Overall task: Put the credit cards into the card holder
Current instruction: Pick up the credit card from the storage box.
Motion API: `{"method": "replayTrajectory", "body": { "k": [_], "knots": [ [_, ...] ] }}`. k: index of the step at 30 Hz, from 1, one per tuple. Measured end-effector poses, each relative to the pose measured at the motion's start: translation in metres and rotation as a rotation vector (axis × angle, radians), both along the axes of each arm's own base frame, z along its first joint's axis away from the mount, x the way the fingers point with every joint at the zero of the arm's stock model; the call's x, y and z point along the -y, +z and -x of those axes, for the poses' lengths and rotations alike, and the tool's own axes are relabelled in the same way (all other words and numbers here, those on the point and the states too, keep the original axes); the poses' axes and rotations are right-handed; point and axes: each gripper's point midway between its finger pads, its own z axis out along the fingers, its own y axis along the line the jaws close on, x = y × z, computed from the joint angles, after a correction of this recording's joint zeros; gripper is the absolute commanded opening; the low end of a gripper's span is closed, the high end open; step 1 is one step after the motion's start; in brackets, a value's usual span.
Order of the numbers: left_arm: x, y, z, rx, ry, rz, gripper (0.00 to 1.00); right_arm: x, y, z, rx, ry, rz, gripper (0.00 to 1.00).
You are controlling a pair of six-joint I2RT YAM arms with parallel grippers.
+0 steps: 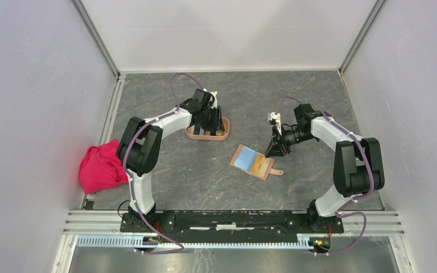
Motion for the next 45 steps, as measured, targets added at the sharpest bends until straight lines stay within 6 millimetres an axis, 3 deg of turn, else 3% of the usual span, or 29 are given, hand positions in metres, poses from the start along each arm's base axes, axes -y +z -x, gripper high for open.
{"method": "replayTrajectory", "body": {
  "k": [12,25,38,45],
  "knots": [
    [0.003,0.001,-0.001,-0.041,0.040,0.205,0.45,0.000,0.000,0.001,-0.003,0.003,0.001,0.25],
    [0.022,0.034,-0.004,-0.003,0.013,0.381,0.45,0.000,0.000,0.002,-0.005,0.003,0.000,0.25],
    [0.020,0.024,0.000,-0.051,0.039,0.358,0.54,0.000,0.000,0.002,-0.005,0.004,0.000,0.25],
    [0.025,0.023,0.000,-0.069,0.049,0.317,0.54,0.000,0.000,0.002,-0.005,0.004,0.001,0.25]
  ]
}}
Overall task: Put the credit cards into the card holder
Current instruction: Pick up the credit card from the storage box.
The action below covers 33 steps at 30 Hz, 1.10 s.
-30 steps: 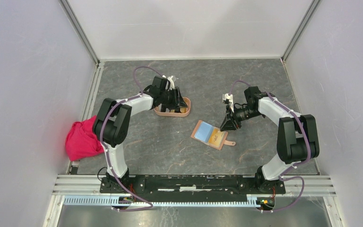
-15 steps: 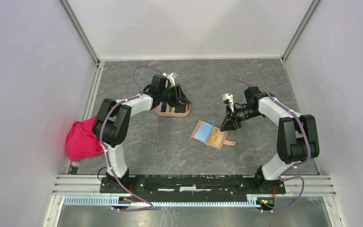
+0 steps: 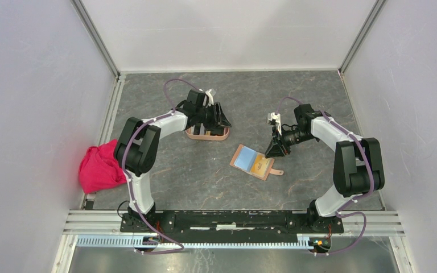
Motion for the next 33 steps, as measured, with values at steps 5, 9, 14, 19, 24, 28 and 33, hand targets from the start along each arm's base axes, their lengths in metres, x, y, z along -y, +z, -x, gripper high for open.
{"method": "replayTrajectory", "body": {
  "k": [5,9,14,19,24,28,33],
  "knots": [
    [0.002,-0.007,0.000,-0.008,0.004,-0.039,0.55,0.000,0.000,0.000,0.001,0.001,0.000,0.25],
    [-0.002,-0.016,0.001,-0.027,0.014,-0.080,0.55,0.000,0.000,0.000,0.002,0.001,0.000,0.25],
    [-0.002,-0.021,0.001,-0.039,0.020,-0.104,0.53,0.000,0.000,0.000,0.002,0.002,0.000,0.25],
    [0.001,-0.019,0.002,-0.035,0.012,-0.104,0.52,0.000,0.000,0.000,0.002,0.002,0.000,0.25],
    [0.002,-0.018,0.003,-0.037,0.007,-0.098,0.51,0.000,0.000,0.000,0.002,0.003,0.000,0.25],
    [0.004,-0.017,0.003,-0.034,0.003,-0.091,0.50,0.000,0.000,0.000,0.003,0.004,0.000,0.25],
    [0.004,-0.016,0.003,-0.032,0.003,-0.090,0.49,0.000,0.000,0.000,0.005,0.005,0.000,0.25]
  ]
}}
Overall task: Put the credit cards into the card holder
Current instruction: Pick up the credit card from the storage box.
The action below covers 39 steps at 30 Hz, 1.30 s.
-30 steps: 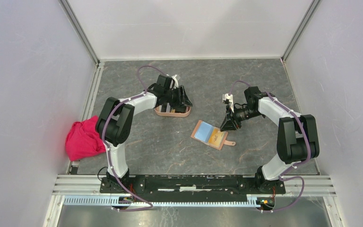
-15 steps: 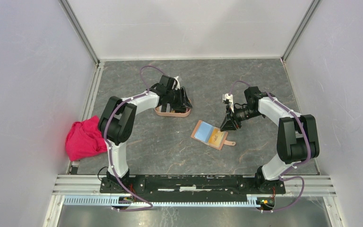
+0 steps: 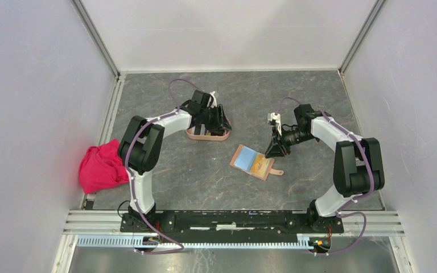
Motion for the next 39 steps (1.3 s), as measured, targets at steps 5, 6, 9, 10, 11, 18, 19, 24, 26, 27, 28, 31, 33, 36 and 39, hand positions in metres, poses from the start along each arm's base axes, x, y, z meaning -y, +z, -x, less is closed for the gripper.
{"method": "replayTrajectory", "body": {
  "k": [5,6,9,10,11,18,19,24,26,27,28,31,33,36,39],
  "knots": [
    [0.000,0.000,0.000,0.000,0.000,0.000,0.50,0.000,0.000,0.000,0.000,0.000,0.000,0.25],
    [0.000,0.000,0.000,0.001,0.000,0.000,0.49,0.000,0.000,0.000,0.000,0.000,0.000,0.25],
    [0.000,0.002,0.000,0.004,0.000,0.002,0.50,0.000,0.000,0.000,0.000,0.000,0.000,0.25],
    [0.000,0.003,0.000,0.005,0.000,0.002,0.50,0.000,0.000,0.000,0.000,0.000,0.000,0.25],
    [0.000,0.004,0.000,0.008,0.000,0.004,0.50,0.000,0.000,0.000,0.000,0.000,0.000,0.25],
    [0.001,0.009,-0.001,0.017,-0.001,0.010,0.48,0.000,0.000,0.000,0.000,0.000,0.000,0.25],
    [0.001,0.009,-0.001,0.017,-0.001,0.010,0.47,0.000,0.000,0.000,0.001,0.000,0.000,0.25],
    [0.001,0.009,-0.001,0.017,-0.001,0.010,0.43,0.000,0.000,0.000,0.001,0.000,0.000,0.26],
    [0.000,0.009,-0.001,0.018,0.000,0.009,0.43,0.000,0.000,0.000,0.003,0.001,-0.001,0.25],
    [0.000,0.010,-0.001,0.019,0.001,0.009,0.43,0.000,0.001,0.000,0.005,0.002,-0.001,0.25],
    [0.000,0.011,-0.001,0.021,0.001,0.010,0.43,0.000,0.001,0.000,0.006,0.002,-0.001,0.25],
    [0.000,0.014,-0.001,0.027,0.001,0.013,0.40,0.000,0.001,0.000,0.009,0.003,-0.002,0.25],
    [0.000,0.017,-0.002,0.034,0.002,0.016,0.37,0.000,0.002,0.000,0.011,0.004,-0.004,0.25],
    [0.000,0.021,-0.002,0.041,0.002,0.020,0.35,0.000,0.002,0.000,0.012,0.004,-0.005,0.25],
    [-0.002,0.023,-0.002,0.045,0.007,0.023,0.30,0.000,0.002,0.000,0.012,0.004,-0.006,0.25]
  ]
}}
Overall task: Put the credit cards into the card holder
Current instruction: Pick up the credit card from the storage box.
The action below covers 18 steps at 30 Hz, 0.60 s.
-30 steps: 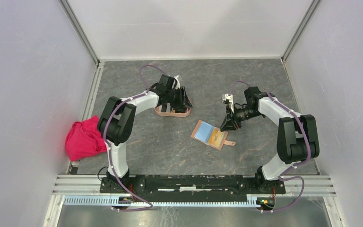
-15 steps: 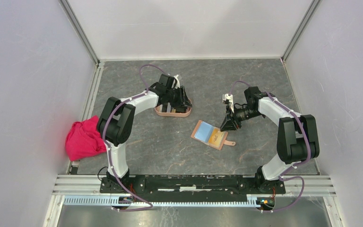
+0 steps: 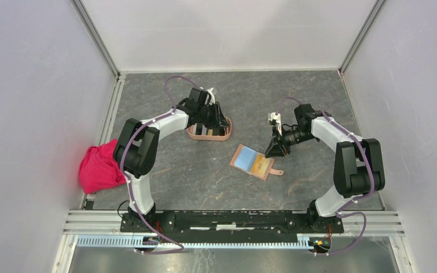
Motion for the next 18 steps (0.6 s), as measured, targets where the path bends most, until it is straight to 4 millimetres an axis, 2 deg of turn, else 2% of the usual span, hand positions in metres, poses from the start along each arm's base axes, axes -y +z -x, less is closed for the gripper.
{"method": "replayTrajectory", "body": {
  "k": [9,18],
  "knots": [
    [-0.008,-0.002,0.000,-0.006,0.014,0.000,0.16,0.000,0.000,0.001,-0.003,0.000,-0.002,0.25],
    [-0.013,0.003,0.001,0.007,0.024,0.000,0.13,0.000,0.000,0.001,-0.003,0.000,-0.002,0.25]
  ]
}}
